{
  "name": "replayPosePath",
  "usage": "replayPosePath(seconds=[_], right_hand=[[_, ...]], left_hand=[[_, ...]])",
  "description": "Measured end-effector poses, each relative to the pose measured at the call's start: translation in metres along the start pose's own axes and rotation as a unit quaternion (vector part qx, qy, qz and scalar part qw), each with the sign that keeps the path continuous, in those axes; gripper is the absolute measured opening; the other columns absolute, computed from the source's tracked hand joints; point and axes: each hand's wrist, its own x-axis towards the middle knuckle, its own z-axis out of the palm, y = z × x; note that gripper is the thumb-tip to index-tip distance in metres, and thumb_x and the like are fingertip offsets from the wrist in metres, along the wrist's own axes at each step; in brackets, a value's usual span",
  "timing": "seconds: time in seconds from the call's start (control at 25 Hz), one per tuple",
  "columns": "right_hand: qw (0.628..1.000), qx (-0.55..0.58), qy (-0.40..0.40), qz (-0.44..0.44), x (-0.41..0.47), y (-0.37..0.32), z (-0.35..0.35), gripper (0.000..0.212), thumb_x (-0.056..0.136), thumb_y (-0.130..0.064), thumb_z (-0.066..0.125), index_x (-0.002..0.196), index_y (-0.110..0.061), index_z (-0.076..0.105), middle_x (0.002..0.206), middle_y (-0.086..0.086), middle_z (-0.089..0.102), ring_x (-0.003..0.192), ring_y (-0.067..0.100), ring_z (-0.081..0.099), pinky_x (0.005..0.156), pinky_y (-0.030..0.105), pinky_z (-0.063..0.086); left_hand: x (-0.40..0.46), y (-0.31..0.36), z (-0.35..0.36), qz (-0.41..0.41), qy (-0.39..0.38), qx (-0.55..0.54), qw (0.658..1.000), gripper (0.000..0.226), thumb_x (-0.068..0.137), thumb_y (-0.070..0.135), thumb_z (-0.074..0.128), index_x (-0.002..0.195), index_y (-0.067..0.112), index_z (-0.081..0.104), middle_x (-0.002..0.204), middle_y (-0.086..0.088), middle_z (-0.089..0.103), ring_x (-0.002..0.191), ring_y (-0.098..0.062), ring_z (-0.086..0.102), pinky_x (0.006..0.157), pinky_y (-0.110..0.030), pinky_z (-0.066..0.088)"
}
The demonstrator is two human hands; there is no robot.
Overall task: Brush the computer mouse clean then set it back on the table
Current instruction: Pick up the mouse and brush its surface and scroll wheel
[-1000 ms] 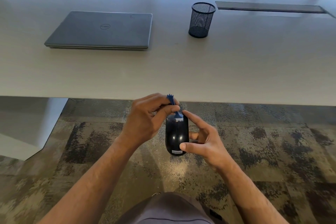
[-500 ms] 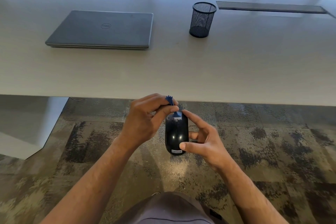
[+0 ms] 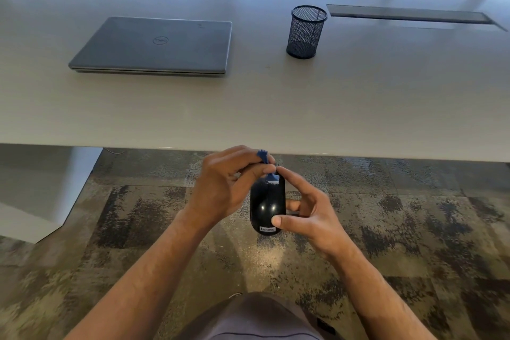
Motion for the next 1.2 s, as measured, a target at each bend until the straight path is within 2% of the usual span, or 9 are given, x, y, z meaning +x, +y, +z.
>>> replayPosePath(seconds=[0.24, 0.36, 0.56, 0.68, 0.76, 0.92, 1.12, 1.2], right_hand=[[1.0, -0.002, 0.0, 0.0, -0.002, 0.0, -0.002, 0.09, 0.066, -0.007, 0.086, 0.146, -0.024, 0.05, 0.155, 0.012, 0.046, 0.11, 0.041, 0.071, 0.089, 0.056, 0.059], [1.0, -0.005, -0.002, 0.002, -0.001, -0.001, -0.001, 0.09, 0.066, -0.007, 0.086, 0.146, -0.026, 0.05, 0.154, 0.015, 0.046, 0.11, 0.041, 0.071, 0.09, 0.057, 0.059], [1.0, -0.006, -0.006, 0.005, 0.0, -0.002, -0.001, 0.09, 0.066, -0.006, 0.086, 0.146, -0.024, 0.049, 0.153, 0.016, 0.047, 0.107, 0.041, 0.072, 0.088, 0.054, 0.06], [1.0, -0.016, -0.006, 0.002, -0.001, -0.001, -0.002, 0.089, 0.069, 0.001, 0.084, 0.147, -0.023, 0.049, 0.154, 0.014, 0.046, 0.107, 0.041, 0.072, 0.087, 0.055, 0.06], [1.0, -0.018, -0.005, -0.002, -0.002, -0.001, -0.003, 0.089, 0.069, -0.001, 0.084, 0.148, -0.022, 0.048, 0.155, 0.012, 0.045, 0.108, 0.041, 0.072, 0.088, 0.057, 0.06], [1.0, -0.01, 0.001, -0.001, -0.003, -0.003, -0.004, 0.091, 0.066, -0.009, 0.086, 0.148, -0.022, 0.048, 0.156, 0.01, 0.045, 0.108, 0.042, 0.072, 0.089, 0.06, 0.059], [1.0, -0.01, 0.0, 0.002, -0.003, -0.001, -0.004, 0.09, 0.065, -0.01, 0.087, 0.146, -0.026, 0.05, 0.155, 0.013, 0.045, 0.109, 0.041, 0.072, 0.089, 0.059, 0.059], [1.0, -0.009, -0.001, 0.0, -0.003, -0.001, -0.004, 0.09, 0.065, -0.01, 0.087, 0.145, -0.026, 0.051, 0.155, 0.013, 0.045, 0.108, 0.041, 0.072, 0.089, 0.059, 0.059]], left_hand=[[-0.001, -0.011, -0.015, -0.056, 0.035, 0.025, 0.998, 0.014, 0.088, 0.019, 0.067, 0.101, 0.016, 0.07, 0.091, 0.018, 0.066, 0.083, 0.002, 0.069, 0.074, -0.013, 0.055], [0.0, -0.009, -0.013, -0.057, 0.044, -0.004, 0.997, 0.016, 0.088, 0.018, 0.072, 0.103, 0.021, 0.069, 0.092, 0.017, 0.068, 0.083, -0.002, 0.071, 0.073, -0.015, 0.056], [-0.001, -0.014, -0.001, -0.055, 0.01, -0.05, 0.997, 0.015, 0.091, 0.021, 0.068, 0.104, 0.015, 0.071, 0.091, 0.004, 0.073, 0.08, -0.012, 0.073, 0.07, -0.032, 0.061], [0.001, -0.019, -0.001, -0.092, 0.03, -0.052, 0.994, 0.015, 0.091, 0.025, 0.069, 0.103, 0.017, 0.071, 0.091, 0.006, 0.072, 0.08, -0.011, 0.073, 0.071, -0.038, 0.062], [0.002, -0.02, 0.0, -0.1, 0.039, -0.058, 0.992, 0.015, 0.09, 0.026, 0.068, 0.103, 0.019, 0.071, 0.092, 0.008, 0.072, 0.081, -0.011, 0.074, 0.072, -0.038, 0.062], [0.0, -0.014, -0.001, -0.079, 0.047, -0.065, 0.994, 0.014, 0.092, 0.025, 0.067, 0.105, 0.024, 0.07, 0.091, 0.009, 0.073, 0.082, -0.01, 0.074, 0.071, -0.028, 0.061], [-0.001, -0.01, 0.007, -0.07, 0.024, -0.079, 0.994, 0.015, 0.091, 0.023, 0.067, 0.105, 0.019, 0.069, 0.091, -0.001, 0.073, 0.081, -0.021, 0.074, 0.07, -0.044, 0.062], [-0.003, -0.012, 0.004, -0.069, 0.022, -0.05, 0.996, 0.015, 0.091, 0.022, 0.067, 0.105, 0.019, 0.07, 0.092, 0.002, 0.073, 0.081, -0.015, 0.074, 0.069, -0.041, 0.062]])
